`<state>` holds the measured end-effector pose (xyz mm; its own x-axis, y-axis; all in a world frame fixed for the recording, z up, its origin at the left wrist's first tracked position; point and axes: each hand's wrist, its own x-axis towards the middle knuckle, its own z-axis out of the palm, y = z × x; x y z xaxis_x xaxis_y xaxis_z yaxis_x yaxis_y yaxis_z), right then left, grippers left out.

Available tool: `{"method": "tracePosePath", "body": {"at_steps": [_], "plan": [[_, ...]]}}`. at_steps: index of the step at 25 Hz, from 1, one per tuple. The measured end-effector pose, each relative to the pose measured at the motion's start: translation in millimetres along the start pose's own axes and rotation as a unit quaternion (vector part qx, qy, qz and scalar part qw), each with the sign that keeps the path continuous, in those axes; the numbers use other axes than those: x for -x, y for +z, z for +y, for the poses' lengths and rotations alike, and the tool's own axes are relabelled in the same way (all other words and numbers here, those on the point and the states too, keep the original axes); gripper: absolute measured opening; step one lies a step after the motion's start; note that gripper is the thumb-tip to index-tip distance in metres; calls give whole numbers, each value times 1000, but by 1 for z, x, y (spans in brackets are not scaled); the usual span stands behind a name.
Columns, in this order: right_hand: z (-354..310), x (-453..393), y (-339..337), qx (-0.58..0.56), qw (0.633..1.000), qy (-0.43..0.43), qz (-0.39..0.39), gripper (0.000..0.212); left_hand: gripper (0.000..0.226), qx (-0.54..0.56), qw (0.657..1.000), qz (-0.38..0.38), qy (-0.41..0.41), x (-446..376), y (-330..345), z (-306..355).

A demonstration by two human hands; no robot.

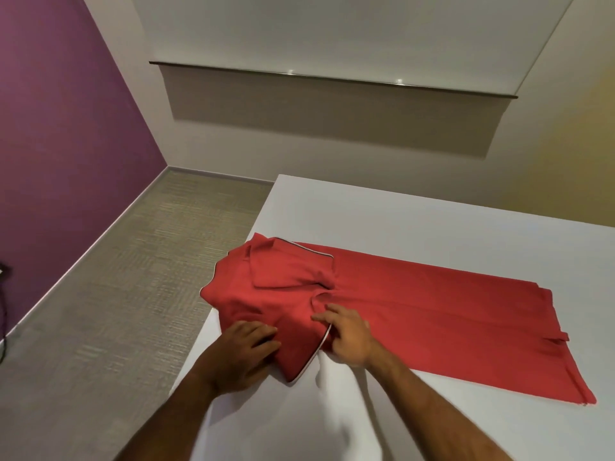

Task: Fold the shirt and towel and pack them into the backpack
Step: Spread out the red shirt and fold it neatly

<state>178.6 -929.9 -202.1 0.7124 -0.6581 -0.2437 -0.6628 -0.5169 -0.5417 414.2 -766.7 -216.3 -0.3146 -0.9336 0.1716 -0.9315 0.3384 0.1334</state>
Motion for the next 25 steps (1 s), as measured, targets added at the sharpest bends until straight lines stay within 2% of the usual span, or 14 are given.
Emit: {"method": "tracePosePath", "body": {"at_steps": [2,3,5,8,10,13,16,19,22,25], "plan": [[-5,-6,0,90,994,22,-54,57,21,-1,999,37,17,-1,-2,-4],[-6,-8,-2,115,992,17,-53,58,15,5,998,52,17,-1,-4,-5],[-6,-11,-9,128,991,-22,-5,60,10,10,997,73,15,-2,-6,-8],[4,-17,-13,127,977,-144,94,56,10,47,992,118,-25,-5,-10,-13],[8,-24,-17,91,971,-183,127,44,10,91,981,157,-74,-10,-18,-19],[0,-35,-30,-56,973,-171,143,23,10,168,955,196,-146,-28,-34,-29],[-10,-53,-47,-217,966,-81,113,10,6,268,901,194,-280,-64,-51,-47],[-8,-83,-57,-333,935,32,118,39,22,327,842,129,-410,-104,-64,-78],[-6,-109,-53,-365,910,121,156,36,19,379,770,110,-502,-136,-68,-95],[-8,-122,-47,-325,911,176,185,35,21,423,700,108,-565,-156,-56,-91]]}}
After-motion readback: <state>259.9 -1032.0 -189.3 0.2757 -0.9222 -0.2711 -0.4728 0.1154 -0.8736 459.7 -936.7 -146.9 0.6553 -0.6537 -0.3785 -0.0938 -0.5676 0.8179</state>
